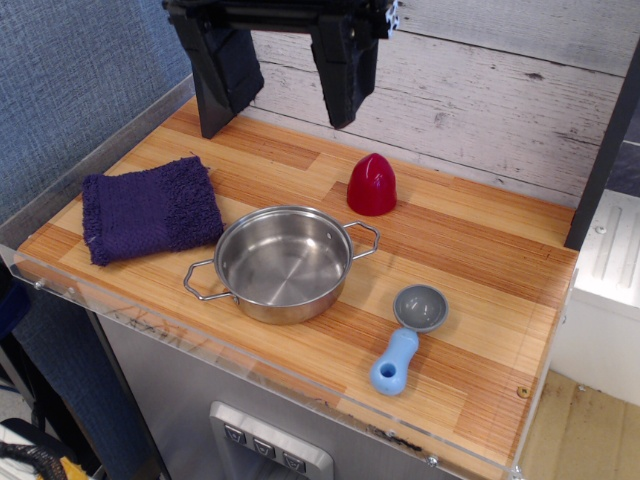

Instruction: Put the spoon between the cloth and red object.

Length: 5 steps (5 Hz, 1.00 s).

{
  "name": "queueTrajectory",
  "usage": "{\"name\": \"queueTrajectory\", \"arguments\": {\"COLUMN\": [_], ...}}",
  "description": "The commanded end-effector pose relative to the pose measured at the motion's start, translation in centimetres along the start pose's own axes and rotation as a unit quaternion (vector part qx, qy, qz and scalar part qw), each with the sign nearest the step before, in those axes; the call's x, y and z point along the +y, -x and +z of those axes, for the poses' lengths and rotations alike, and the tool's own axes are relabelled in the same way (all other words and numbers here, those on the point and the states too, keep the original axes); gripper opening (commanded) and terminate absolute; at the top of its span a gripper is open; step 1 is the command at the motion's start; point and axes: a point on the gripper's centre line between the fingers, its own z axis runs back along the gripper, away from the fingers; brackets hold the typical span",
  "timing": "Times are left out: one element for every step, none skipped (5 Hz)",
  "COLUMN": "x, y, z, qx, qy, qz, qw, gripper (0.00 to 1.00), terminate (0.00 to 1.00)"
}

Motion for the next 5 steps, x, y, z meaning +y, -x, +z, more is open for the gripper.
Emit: {"name": "queueTrajectory", "arguments": {"x": [0.0, -1.0, -2.2, -2.7, -2.9], "y": [0.0, -1.0, -1.0, -0.9, -0.5], "z": [0.0, -1.1, -2.4, -3.9, -6.2], "qx": [0.0, 0.0, -0.001, -0.002, 0.012], "qy": [0.0, 0.041, 0.042, 0.028, 0.004], "qz": [0.0, 0.03, 0.022, -0.004, -0.038], "qw": [1.0, 0.9987, 0.9989, 0.9996, 0.9992], "gripper": [1.0, 1.0, 1.0, 1.0, 1.0], "terminate": [0.0, 0.0, 0.0, 0.0, 0.0]}}
